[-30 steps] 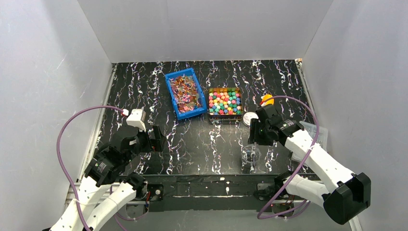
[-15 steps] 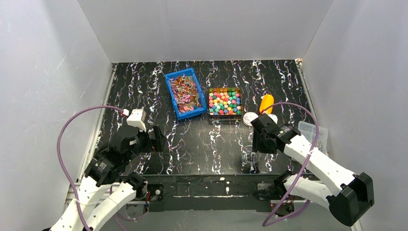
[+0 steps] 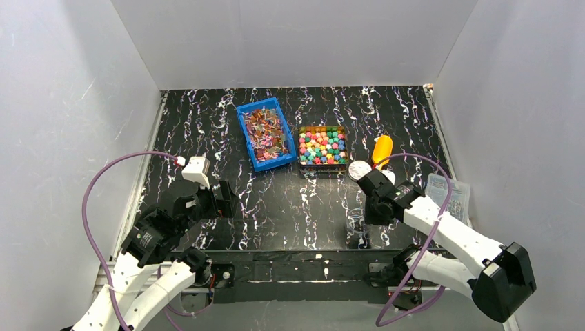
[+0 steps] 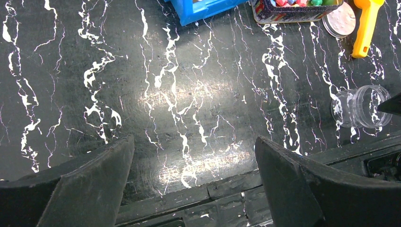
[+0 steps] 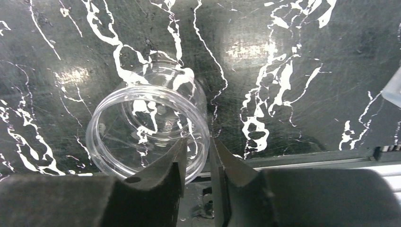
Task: Pack the candies
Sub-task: Pick up the packing bottle from the center of the board, then place the packing bottle at the center of the board.
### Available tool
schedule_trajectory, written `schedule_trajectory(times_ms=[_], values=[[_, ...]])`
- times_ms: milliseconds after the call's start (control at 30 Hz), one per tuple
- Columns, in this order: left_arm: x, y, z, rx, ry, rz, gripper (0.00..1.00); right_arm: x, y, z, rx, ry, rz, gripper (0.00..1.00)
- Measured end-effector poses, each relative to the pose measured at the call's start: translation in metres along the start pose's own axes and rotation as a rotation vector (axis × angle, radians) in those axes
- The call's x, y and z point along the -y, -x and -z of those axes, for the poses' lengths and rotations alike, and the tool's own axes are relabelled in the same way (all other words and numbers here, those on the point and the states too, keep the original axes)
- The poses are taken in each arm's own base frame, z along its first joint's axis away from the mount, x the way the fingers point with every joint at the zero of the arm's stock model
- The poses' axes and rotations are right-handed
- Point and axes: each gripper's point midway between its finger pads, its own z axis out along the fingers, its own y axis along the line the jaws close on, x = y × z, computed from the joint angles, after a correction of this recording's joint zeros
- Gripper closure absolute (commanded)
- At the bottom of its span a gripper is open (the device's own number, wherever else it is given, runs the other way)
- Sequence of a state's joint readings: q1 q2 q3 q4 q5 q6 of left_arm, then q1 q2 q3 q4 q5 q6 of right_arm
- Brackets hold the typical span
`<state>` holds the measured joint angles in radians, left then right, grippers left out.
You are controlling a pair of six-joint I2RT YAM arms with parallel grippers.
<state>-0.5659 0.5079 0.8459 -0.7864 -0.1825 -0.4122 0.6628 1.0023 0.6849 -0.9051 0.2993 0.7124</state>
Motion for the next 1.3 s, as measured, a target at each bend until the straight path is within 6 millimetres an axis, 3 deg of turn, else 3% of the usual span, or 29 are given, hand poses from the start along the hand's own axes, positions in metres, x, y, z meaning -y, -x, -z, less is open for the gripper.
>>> schedule_trajectory(times_ms=[333, 600, 967, 1300], values=[[0.000, 0.000, 0.000, 0.000, 0.000, 0.000, 0.01, -0.017, 0.003, -0.006, -0.004, 0.032, 0.020, 0.97], [0.000, 0.000, 0.000, -0.001, 0.001, 0.000, 0.01, -0.050, 0.009, -0.005, -0.003, 0.056, 0.110, 0.99], [0.000, 0.000, -0.001, -0.003, 0.002, -0.001, 0.01, -0.135, 0.041, 0.007, 0.088, 0.116, 0.236, 0.98], [0.000, 0.000, -0.001, -0.003, 0.002, -0.001, 0.01, -0.183, 0.038, -0.005, 0.093, 0.117, 0.333, 0.97]])
